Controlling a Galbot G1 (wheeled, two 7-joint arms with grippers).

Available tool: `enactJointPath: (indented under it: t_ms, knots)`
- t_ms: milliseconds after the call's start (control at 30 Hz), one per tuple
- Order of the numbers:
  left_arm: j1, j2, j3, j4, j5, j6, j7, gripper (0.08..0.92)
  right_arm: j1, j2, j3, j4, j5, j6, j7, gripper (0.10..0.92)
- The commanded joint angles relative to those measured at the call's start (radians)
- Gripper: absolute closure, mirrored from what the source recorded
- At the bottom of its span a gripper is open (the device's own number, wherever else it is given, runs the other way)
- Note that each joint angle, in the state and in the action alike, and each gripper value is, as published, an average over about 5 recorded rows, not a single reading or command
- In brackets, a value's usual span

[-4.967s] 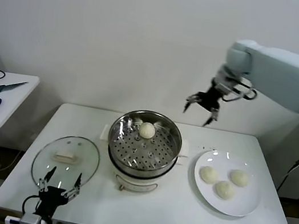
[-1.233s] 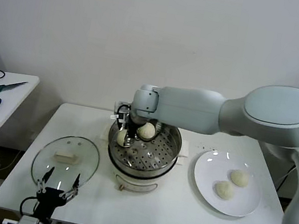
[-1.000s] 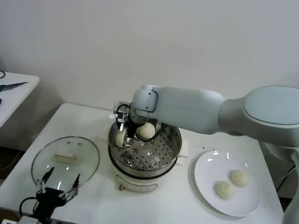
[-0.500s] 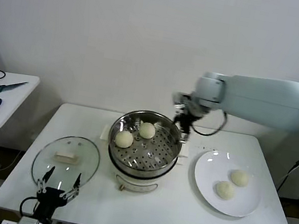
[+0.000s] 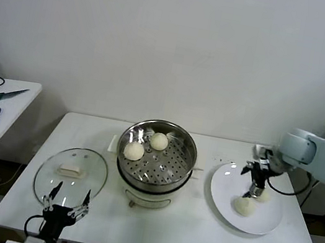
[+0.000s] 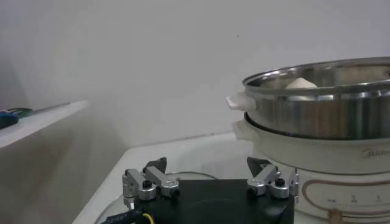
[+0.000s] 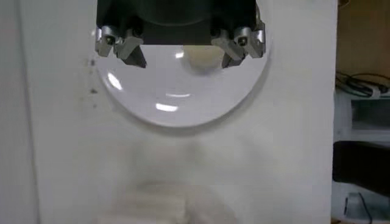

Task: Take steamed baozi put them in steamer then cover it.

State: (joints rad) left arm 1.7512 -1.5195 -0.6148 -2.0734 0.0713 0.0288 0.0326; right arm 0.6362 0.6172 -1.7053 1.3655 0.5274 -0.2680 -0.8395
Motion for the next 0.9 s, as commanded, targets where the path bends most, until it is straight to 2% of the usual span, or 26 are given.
enactJointPath:
  t_ms: [33,700,900]
  knots:
    - [0.000,-0.001,0.000,0.000,0.004,-0.001,0.000,0.177,-0.257,-0.103,0.196,-0.070,-0.144,0.016,-0.008,0.203]
    - [0.008,-0.003,-0.007,0.014,0.008,-0.007,-0.003,0.177,-0.395,0.022,0.319,-0.189,-0.155,0.006,0.033,0.206]
    - [0.008,-0.002,-0.009,0.013,0.008,-0.007,-0.004,0.177,-0.382,0.032,0.317,-0.176,-0.146,0.004,0.029,0.307]
